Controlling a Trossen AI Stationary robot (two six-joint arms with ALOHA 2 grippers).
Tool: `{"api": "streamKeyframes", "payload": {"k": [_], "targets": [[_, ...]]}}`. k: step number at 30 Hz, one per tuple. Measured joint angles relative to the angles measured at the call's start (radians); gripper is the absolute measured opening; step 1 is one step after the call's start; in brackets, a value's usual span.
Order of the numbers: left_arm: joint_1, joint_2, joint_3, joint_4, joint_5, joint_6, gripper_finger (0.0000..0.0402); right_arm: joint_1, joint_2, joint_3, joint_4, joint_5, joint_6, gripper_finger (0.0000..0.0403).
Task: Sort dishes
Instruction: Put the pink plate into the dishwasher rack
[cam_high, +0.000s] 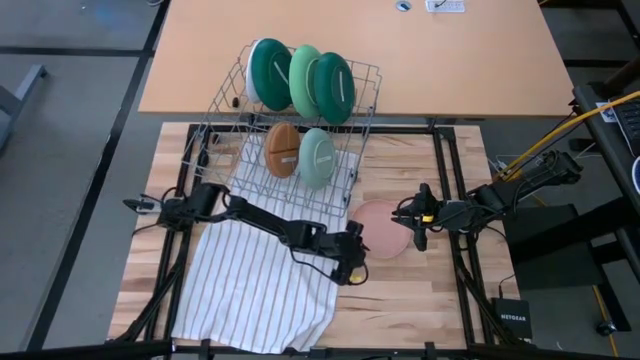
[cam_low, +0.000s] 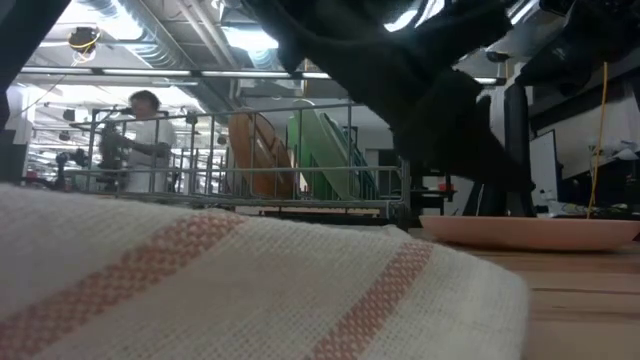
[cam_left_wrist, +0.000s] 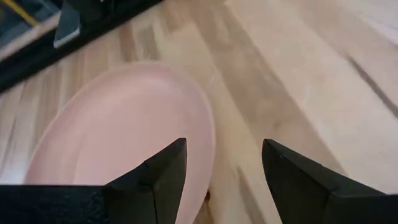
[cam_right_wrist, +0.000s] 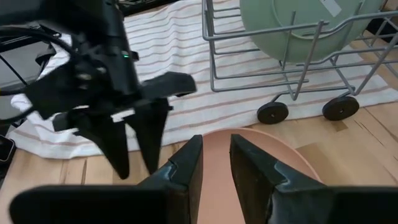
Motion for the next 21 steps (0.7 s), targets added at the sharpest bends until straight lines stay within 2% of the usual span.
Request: {"api": "streamKeyframes", "payload": {"k": [8,14,21], "targets": [[0.046,0.035,-0.001,-0.039,0.031,-0.117,0.0198,0.0,0.0,0.0,0.0,0.0,0.0,0.0085],[0.069,0.045,0.0,-0.047,0.039,-0.134,0.0198,0.0,0.0,0.0,0.0,0.0,0.0,0.0085],[0.091,0.061,0.001,-0.089,0.096,-0.131,0.0198,0.0,0.0,0.0,0.0,0.0,0.0,0.0085]]}}
